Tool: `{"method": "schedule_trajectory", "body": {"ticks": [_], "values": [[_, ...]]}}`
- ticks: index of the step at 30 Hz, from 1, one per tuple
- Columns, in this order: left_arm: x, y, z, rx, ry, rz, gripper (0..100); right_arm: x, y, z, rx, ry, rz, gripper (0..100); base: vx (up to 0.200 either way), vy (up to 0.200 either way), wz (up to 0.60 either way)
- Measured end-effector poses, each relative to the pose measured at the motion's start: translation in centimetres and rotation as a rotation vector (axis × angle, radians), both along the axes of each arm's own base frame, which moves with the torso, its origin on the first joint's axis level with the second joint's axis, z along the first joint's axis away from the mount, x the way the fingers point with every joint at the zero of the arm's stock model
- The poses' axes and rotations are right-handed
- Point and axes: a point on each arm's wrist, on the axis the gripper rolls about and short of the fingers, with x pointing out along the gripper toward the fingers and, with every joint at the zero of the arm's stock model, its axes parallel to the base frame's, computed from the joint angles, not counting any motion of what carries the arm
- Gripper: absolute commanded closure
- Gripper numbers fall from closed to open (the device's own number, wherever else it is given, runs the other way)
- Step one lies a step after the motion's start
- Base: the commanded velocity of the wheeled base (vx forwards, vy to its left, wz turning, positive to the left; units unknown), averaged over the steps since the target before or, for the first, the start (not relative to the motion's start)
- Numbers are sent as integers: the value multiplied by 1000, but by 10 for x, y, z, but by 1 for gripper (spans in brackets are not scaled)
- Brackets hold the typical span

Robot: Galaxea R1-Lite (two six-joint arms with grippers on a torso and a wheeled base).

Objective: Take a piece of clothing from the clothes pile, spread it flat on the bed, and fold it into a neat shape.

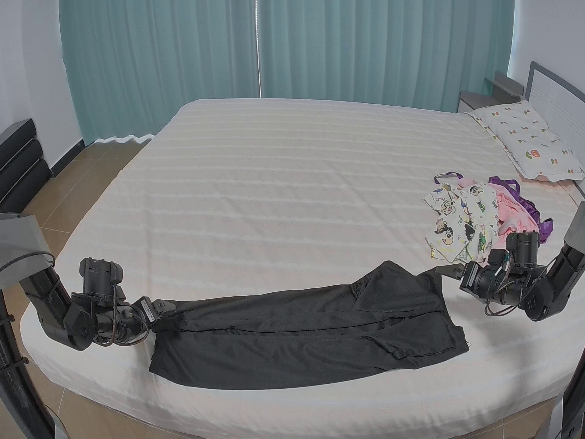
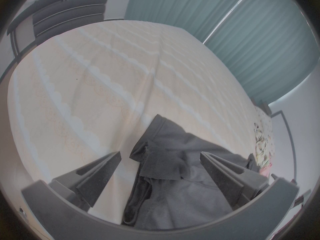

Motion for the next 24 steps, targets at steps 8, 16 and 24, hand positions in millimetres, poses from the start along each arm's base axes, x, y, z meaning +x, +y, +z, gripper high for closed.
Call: {"method": "schedule_trajectory", "body": {"ticks": [8,16,24], "values": [[1,0,17,-167,-31,123,0,12,33,6,5,-26,97,0,0,0,0],[-2,5,21,-322,-40,94,0,36,46,-5,-8,3,126,0,0,0,0],[-7,7,18,-328,-31,99,0,44,49,-21,-54,14,162,0,0,0,0]]}}
